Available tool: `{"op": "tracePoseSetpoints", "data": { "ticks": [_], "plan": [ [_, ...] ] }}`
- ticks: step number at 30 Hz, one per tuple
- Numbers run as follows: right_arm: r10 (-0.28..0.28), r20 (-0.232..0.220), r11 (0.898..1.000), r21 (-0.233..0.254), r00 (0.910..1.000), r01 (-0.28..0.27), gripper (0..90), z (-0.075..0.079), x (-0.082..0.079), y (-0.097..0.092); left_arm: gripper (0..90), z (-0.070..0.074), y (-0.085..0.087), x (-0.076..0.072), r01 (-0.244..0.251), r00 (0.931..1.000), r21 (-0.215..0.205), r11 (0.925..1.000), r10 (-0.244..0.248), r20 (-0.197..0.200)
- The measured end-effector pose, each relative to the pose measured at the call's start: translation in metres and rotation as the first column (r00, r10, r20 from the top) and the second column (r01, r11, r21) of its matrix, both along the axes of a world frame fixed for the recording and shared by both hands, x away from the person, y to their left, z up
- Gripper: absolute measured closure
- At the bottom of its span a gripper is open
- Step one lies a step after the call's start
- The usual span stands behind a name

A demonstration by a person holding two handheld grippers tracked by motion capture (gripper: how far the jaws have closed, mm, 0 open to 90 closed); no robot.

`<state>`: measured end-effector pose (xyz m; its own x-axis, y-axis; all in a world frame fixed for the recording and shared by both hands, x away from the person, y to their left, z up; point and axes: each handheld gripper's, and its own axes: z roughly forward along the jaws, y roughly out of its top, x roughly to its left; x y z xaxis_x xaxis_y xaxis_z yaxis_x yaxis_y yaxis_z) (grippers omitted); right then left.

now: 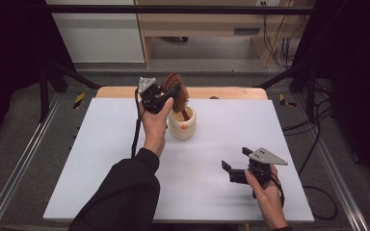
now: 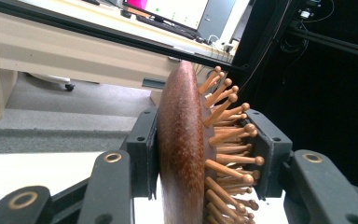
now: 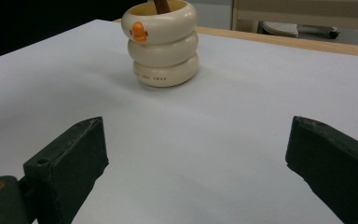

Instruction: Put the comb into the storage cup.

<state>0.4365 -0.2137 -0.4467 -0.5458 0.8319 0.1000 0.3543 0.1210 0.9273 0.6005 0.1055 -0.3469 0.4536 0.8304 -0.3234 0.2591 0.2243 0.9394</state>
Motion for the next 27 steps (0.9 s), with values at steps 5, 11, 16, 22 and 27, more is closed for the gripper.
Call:
{"op": "tracePoseSetpoints", "data": {
  "ticks": [5, 11, 16, 22, 27],
  "plan": [
    [0.001, -0.001, 1.0, 0.0, 1.0, -0.001, 5.5, -0.0001, 0.0, -0.0001, 51.4, -0.0007, -0.0004, -0.0001, 0.0, 1.0, -0.003, 1.0, 0.0, -0.001],
    [0.001, -0.001, 1.0, -0.001, 1.0, -0.001, 5.5, -0.0002, 0.0001, -0.0002, 51.3, -0.0019, -0.0009, 0.0007, 0.002, 1.0, -0.001, 1.0, -0.002, -0.003],
    [0.0, -0.003, 1.0, 0.0, 1.0, 0.0, 5.5, -0.0004, 0.0001, -0.0004, 51.4, -0.0031, -0.002, 0.0009, 0.004, 1.0, 0.0, 1.0, -0.004, -0.005],
    [0.0, -0.004, 1.0, 0.0, 1.0, 0.0, 5.5, -0.0005, 0.0002, -0.0004, 51.3, -0.0052, -0.0027, 0.0012, 0.005, 1.0, 0.001, 1.0, -0.005, -0.008],
    [0.001, -0.004, 1.0, 0.001, 1.0, -0.001, 5.5, -0.0004, 0.0002, -0.0005, 51.3, -0.0061, -0.0039, 0.0017, 0.007, 0.9999, 0.002, 1.0, -0.007, -0.009]
  ]
}}
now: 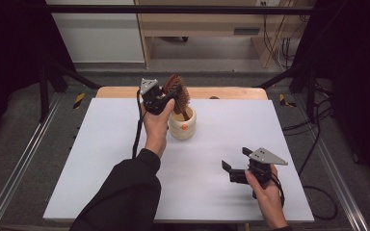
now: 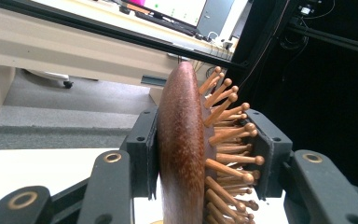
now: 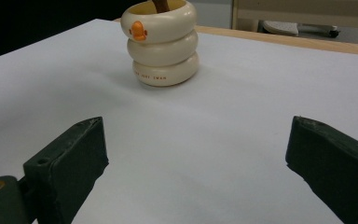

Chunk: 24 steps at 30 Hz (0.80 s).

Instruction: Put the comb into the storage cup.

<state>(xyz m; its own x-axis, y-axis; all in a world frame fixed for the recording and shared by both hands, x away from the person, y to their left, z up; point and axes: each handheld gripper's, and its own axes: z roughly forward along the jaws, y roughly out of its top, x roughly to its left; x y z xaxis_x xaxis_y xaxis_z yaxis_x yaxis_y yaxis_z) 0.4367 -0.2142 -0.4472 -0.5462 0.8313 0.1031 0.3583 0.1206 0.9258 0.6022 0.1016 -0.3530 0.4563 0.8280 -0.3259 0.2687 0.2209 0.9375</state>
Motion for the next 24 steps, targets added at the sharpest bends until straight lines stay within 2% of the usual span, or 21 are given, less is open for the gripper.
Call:
{"op": "tracePoseSetpoints", "data": {
  "ticks": [24],
  "plan": [
    [-0.002, -0.001, 1.0, 0.002, 1.0, 0.002, 5.5, 0.0, 0.0002, -0.0008, 51.1, -0.0052, -0.0037, 0.0013, 0.012, 0.9999, 0.006, 0.9999, -0.012, -0.01]
  ]
}}
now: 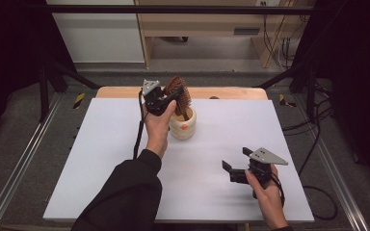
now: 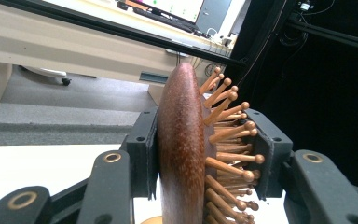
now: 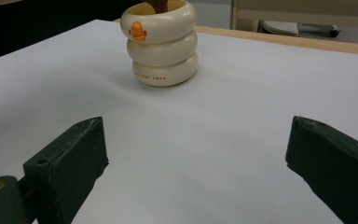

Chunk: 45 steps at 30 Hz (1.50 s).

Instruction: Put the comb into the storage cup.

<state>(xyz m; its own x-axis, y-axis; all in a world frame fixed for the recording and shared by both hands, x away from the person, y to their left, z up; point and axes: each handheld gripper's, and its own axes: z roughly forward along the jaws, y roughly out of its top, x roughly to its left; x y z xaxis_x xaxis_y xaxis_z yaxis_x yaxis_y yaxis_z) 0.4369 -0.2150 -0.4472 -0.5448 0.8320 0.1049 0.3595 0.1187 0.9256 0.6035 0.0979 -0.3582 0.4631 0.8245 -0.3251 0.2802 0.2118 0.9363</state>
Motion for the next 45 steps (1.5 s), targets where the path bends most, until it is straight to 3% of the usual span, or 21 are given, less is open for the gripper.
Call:
{"op": "tracePoseSetpoints", "data": {
  "ticks": [13, 45],
  "plan": [
    [0.0, 0.0, 1.0, 0.0, 1.0, 0.0, 5.4, 0.0, 0.001, 0.0, 50.9, -0.002, -0.001, 0.001, 0.006, 1.0, 0.005, 1.0, -0.006, 0.002],
    [0.005, -0.003, 1.0, -0.008, 1.0, -0.005, 5.2, -0.002, 0.001, 0.002, 47.5, -0.011, 0.024, 0.01, -0.02, 0.9976, -0.048, 0.9986, 0.017, -0.067]
  ]
}}
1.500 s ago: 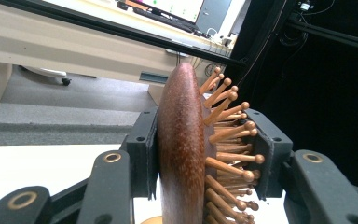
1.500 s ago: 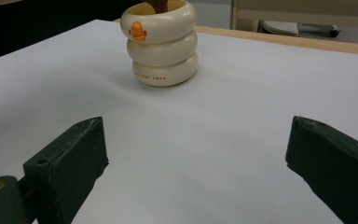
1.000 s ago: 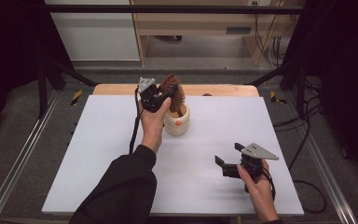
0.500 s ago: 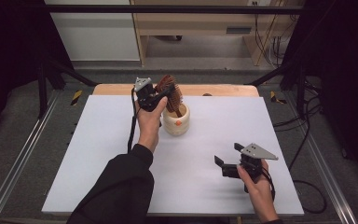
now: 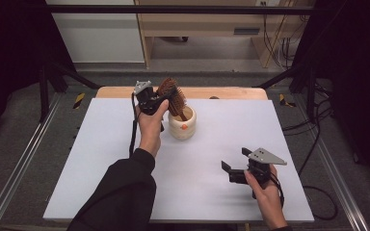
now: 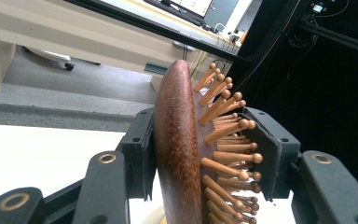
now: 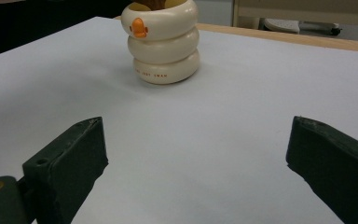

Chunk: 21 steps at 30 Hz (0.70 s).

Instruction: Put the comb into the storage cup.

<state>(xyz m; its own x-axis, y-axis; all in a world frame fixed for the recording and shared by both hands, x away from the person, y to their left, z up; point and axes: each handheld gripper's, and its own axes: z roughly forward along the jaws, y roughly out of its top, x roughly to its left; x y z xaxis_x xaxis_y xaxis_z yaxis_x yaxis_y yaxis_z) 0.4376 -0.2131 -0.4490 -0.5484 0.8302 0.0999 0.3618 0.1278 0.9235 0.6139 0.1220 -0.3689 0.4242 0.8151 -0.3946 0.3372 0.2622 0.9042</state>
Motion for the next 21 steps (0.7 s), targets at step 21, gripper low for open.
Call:
{"op": "tracePoseSetpoints", "data": {
  "ticks": [21],
  "plan": [
    [-0.001, -0.006, 1.0, 0.003, 1.0, 0.001, 4.3, -0.0011, 0.0005, 0.0018, 46.5, -0.0038, 0.0071, 0.0012, -0.004, 0.9999, -0.008, 1.0, 0.004, -0.01]
  ]
}}
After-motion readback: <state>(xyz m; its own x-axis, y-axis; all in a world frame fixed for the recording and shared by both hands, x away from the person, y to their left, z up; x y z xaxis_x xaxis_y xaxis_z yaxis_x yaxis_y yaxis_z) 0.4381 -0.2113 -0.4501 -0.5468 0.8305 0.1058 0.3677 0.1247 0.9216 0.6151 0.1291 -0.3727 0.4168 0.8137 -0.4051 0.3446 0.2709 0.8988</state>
